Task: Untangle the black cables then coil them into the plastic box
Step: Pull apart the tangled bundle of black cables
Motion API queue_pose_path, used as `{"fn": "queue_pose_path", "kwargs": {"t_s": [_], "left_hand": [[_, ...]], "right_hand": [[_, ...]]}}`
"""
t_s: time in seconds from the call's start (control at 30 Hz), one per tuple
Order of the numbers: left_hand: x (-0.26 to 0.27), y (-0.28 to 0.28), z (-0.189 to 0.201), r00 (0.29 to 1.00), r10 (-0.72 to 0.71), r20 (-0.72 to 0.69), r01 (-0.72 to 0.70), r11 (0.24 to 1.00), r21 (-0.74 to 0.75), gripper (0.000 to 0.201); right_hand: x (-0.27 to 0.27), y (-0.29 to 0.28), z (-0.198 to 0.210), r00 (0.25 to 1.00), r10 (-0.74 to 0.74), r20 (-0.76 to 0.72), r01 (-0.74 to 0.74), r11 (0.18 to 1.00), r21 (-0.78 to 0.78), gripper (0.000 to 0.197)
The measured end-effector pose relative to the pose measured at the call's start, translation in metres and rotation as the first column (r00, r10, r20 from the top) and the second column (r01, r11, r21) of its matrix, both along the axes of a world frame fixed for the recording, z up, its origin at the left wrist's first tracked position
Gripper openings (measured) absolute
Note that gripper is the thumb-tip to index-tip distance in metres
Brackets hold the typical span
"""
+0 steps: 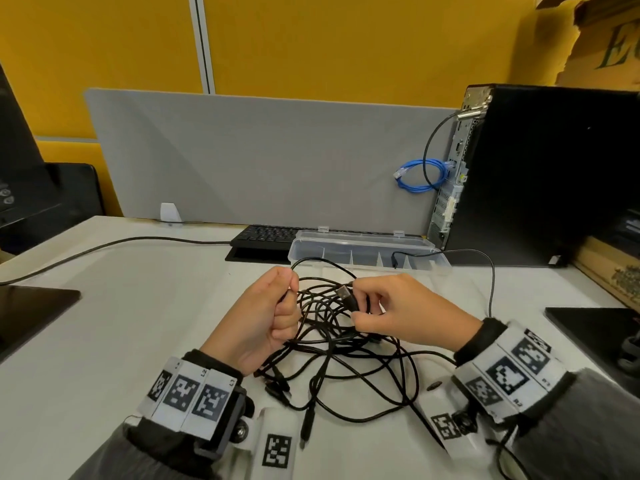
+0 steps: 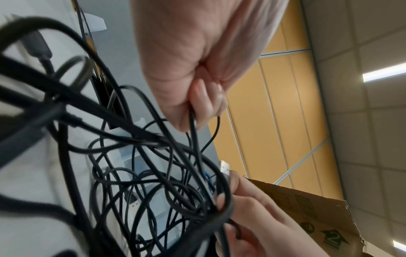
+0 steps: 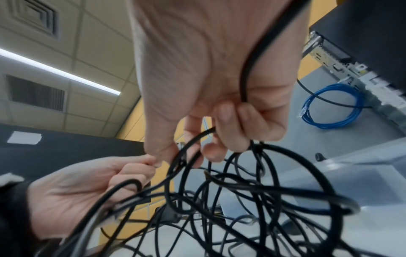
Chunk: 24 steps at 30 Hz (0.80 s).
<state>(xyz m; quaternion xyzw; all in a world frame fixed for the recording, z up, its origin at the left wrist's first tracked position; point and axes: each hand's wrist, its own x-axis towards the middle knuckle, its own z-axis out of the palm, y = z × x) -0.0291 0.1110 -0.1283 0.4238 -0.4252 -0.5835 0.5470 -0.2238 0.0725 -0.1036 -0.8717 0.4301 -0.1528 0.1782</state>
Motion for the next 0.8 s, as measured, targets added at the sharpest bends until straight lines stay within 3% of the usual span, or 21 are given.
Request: {"fn": "queue_pose_path", "kwargs": {"t_s": [0.07,0.13,0.2,0.3,0.4,0.53,0.67,0.8], "left_hand": [[0.001,0.001,0.001,1.0,0.012,0.009,-0.012,1.0,-0.004,0.03],[0.003,0.001,0.001,0.999,0.022,0.024,-0.022,1.0,-0.006,0.03],[0.004,0.0,0.001,0.999,0.028,0.018,-0.028,1.0,-0.007,0.031],[0.006,-0.001,0.001,1.0,0.024,-0.012,-0.023,1.0,0.015,0.03],[0.008,0.0,0.002,0.998,0.008,-0.069,-0.003,0.998,0.068,0.03],[0.013,-0.001,0.006,0.981,0.016,-0.194,0.017,0.986,0.169,0.029],[0.023,-0.003,0.008,0.945,0.023,-0.327,0.041,0.981,0.189,0.019],[0.026,-0.002,0.007,0.964,0.048,-0.262,-0.009,0.989,0.147,0.02]], "right_hand": [[-0.003,-0.002,0.001,0.999,0.013,0.032,-0.015,0.998,0.057,0.024],[-0.005,-0.002,0.0,0.997,0.019,0.08,-0.026,0.996,0.088,0.011],[-0.008,-0.002,0.0,0.995,0.054,0.088,-0.063,0.992,0.108,0.024],[-0.011,-0.001,0.001,0.991,0.127,0.05,-0.133,0.981,0.143,0.022],[-0.014,-0.002,-0.001,0.991,0.113,-0.073,-0.105,0.989,0.105,0.035],[-0.016,-0.002,-0.001,0.982,0.133,-0.132,-0.121,0.988,0.091,0.018],[-0.021,-0.006,0.002,0.961,0.203,-0.19,-0.168,0.968,0.184,0.025],[-0.028,-0.008,0.004,0.969,0.22,-0.111,-0.184,0.946,0.267,0.028]]}}
